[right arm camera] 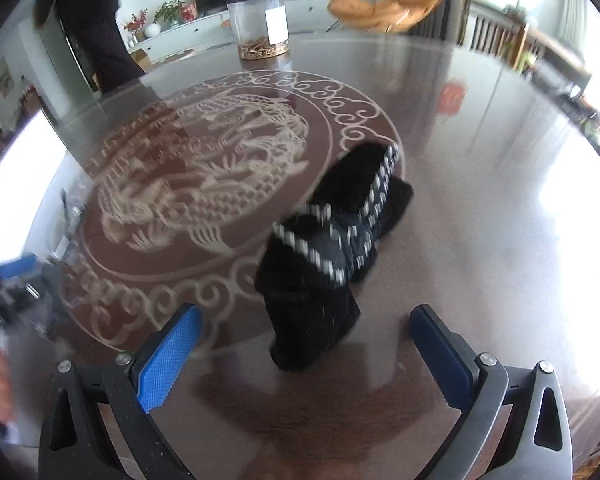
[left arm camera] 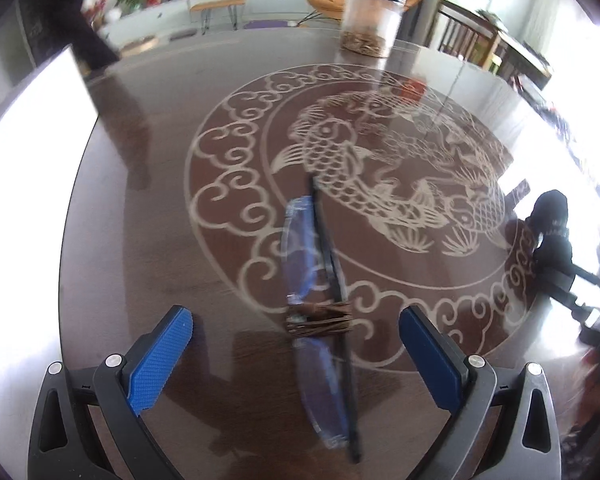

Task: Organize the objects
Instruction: 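Grasp the black velvet bow clip with the right tool while the left holds glasses, then carry the glasses and black bow into the box, open both tools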

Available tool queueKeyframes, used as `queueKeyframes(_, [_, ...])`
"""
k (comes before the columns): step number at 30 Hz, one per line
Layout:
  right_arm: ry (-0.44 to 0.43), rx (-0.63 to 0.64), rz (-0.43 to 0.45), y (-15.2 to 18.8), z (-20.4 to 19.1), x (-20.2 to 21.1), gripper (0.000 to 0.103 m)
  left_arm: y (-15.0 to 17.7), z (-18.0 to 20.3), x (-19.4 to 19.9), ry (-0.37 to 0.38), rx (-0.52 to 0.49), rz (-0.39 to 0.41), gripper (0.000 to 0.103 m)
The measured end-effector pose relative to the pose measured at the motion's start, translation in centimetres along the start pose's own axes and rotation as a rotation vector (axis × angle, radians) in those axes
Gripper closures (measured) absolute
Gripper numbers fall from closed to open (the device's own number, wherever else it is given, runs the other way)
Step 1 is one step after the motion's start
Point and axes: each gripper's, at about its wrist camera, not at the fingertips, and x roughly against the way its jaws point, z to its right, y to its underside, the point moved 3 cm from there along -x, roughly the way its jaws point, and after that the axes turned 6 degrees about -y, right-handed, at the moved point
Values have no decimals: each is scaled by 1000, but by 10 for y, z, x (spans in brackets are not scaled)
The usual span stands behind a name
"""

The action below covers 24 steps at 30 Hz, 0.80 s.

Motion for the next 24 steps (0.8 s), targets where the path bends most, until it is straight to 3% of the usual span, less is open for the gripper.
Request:
queueKeyframes(2, [-17, 3, -24, -14, 0, 0, 0, 1, 15, 4, -42, -60, 55, 43])
queueKeyframes(3, [-32, 6, -41, -19, -1, -2, 2, 2, 21, 8, -22, -74, 75, 56])
queueKeyframes(4, [-48, 5, -60, -25, 0, -6, 10, 1, 25, 11, -29, -88, 86, 77])
queueKeyframes(5, [-50, -2, -78, -28, 2, -10, 45, 2, 29, 13, -13, -93, 85, 77])
queueKeyframes(6, [-40, -6, -94, -30, 3, -12, 65, 4, 30, 16, -3, -89, 90, 77])
queueKeyframes(12, [-108, 30, -34, -14, -16, 32, 65, 34, 19, 74, 109, -27, 190, 77])
queueKeyframes(19, [-211, 164, 39, 0, -88, 106, 65, 44, -27, 169, 231, 73, 319, 77])
queueKeyframes(24, [-338, 326, 85, -5, -185, 150, 65, 58, -107, 226, 161, 145, 395, 77])
